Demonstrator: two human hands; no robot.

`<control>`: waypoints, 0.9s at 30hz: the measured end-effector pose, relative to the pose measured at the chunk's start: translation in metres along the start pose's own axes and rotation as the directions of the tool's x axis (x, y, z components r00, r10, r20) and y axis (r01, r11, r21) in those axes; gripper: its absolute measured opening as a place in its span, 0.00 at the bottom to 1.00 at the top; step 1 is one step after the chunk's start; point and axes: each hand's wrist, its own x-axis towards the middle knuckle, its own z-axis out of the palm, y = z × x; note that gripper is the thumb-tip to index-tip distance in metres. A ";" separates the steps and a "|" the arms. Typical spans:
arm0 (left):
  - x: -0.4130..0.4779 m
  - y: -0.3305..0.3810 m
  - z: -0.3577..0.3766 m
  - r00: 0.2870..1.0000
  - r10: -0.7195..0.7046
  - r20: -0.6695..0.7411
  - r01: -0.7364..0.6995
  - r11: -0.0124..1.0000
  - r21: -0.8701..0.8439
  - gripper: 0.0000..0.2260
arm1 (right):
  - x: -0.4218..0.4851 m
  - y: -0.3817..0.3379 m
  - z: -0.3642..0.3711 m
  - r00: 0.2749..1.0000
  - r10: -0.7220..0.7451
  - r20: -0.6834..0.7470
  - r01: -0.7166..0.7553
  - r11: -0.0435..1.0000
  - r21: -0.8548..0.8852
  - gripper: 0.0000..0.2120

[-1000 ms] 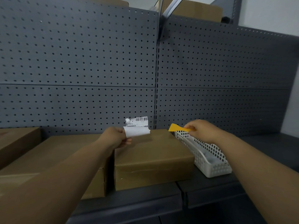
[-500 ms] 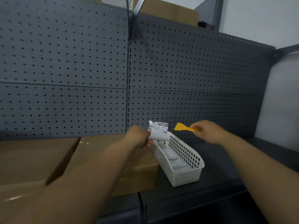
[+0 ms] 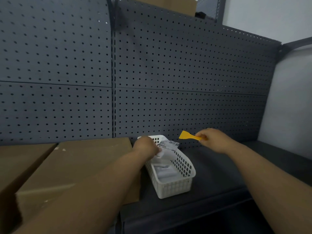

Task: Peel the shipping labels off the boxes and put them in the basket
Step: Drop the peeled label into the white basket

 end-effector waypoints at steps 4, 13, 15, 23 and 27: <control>0.007 0.002 0.011 1.000 0.031 0.003 -0.031 0.991 0.126 0.05 | 0.003 0.008 0.005 1.000 0.014 0.004 -0.014 1.000 -0.001 0.11; 0.014 0.003 0.017 0.998 0.007 0.070 -0.026 0.960 0.278 0.16 | 0.013 0.012 0.017 1.000 0.008 0.006 -0.008 1.000 0.005 0.11; 0.015 0.005 0.020 0.996 -0.003 0.092 -0.026 0.950 0.312 0.11 | 0.014 0.012 0.019 1.000 0.004 0.001 -0.004 1.000 0.009 0.11; 0.026 0.002 0.025 0.998 -0.045 0.043 0.024 0.915 0.403 0.12 | 0.016 0.011 0.021 1.000 0.010 0.003 -0.010 1.000 0.026 0.12; 0.029 0.000 0.017 0.998 -0.013 0.060 -0.015 0.893 0.450 0.09 | 0.017 0.012 0.023 1.000 0.020 0.010 -0.020 1.000 0.022 0.11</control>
